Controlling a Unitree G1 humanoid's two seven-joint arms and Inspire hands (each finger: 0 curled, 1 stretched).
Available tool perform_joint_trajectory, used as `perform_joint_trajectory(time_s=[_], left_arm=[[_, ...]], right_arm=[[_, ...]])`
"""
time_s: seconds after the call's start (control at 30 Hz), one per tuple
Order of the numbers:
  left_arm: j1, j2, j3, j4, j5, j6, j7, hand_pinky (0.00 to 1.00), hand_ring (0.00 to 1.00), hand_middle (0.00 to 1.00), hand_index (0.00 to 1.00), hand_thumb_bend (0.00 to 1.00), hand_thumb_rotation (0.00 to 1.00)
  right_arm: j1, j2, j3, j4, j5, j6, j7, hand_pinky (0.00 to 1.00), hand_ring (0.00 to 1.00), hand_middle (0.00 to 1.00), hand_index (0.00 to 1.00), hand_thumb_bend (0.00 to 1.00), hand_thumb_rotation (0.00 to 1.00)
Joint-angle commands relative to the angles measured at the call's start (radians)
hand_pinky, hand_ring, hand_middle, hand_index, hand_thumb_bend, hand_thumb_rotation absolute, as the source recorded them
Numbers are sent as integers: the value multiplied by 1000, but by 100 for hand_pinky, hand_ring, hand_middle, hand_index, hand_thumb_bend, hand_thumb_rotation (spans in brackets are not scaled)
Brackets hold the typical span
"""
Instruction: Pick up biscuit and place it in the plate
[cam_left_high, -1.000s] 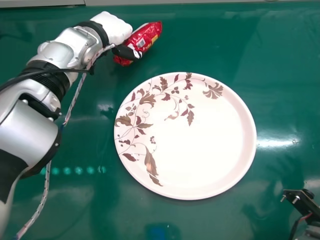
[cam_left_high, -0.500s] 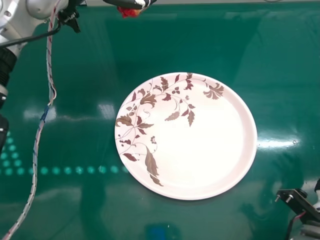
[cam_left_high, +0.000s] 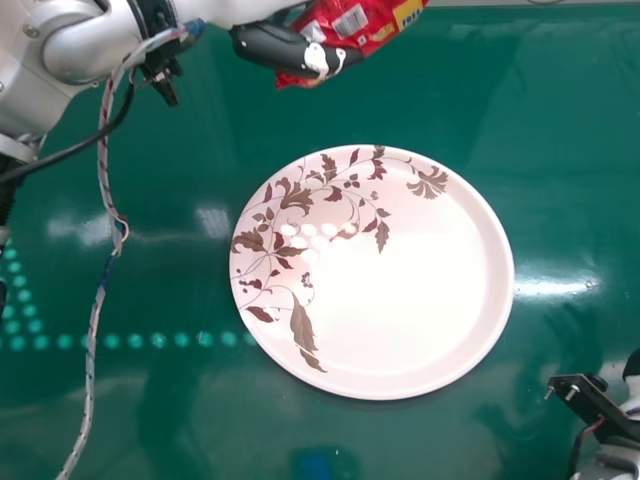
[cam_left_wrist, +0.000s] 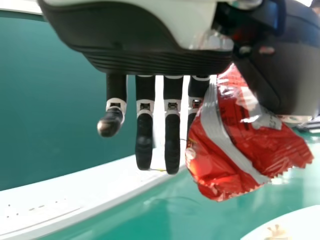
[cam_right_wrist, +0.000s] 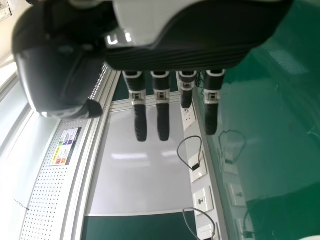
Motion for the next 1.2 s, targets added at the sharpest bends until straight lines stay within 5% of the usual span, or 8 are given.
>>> perform_joint_trajectory(time_s=[0.0, 0.23, 0.47, 0.53, 0.6, 0.73, 0.87, 1.17], left_arm=[[41, 1, 15, -29, -5, -57, 27, 10, 36, 44, 51, 49, 0], [103, 15, -9, -77, 25, -140, -48, 17, 40, 49, 49, 49, 0], [160, 14, -14, -119, 29, -207, -81, 13, 42, 48, 49, 50, 0], [169, 9, -23, -131, 21, -206, -124, 12, 42, 48, 75, 50, 0], [186, 2, -22, -139, 31, -210, -130, 14, 41, 48, 83, 50, 0], [204, -7, -26, -121, 91, -270, -62, 17, 41, 48, 52, 49, 0], [219, -30, -35, -81, 71, -292, -57, 17, 38, 42, 51, 49, 0], [214, -55, -48, -13, 71, -336, -53, 11, 43, 48, 48, 50, 0]], right_arm=[[14, 48, -3, -11, 5, -20, -3, 71, 76, 77, 74, 53, 15], [25, 45, 0, -7, -21, -16, -12, 70, 76, 77, 74, 51, 15], [22, 47, 2, -7, -14, -17, -9, 69, 74, 75, 74, 52, 15], [21, 50, 2, -6, -8, -18, -11, 69, 74, 75, 73, 52, 15], [22, 51, 3, -3, -9, -22, -10, 68, 73, 75, 73, 53, 15], [22, 52, 3, -4, -21, -14, -19, 68, 73, 75, 74, 53, 16], [22, 51, 5, -2, -12, -23, -15, 70, 75, 75, 74, 52, 15], [22, 45, 3, -2, -10, -24, -11, 69, 75, 76, 74, 53, 16]])
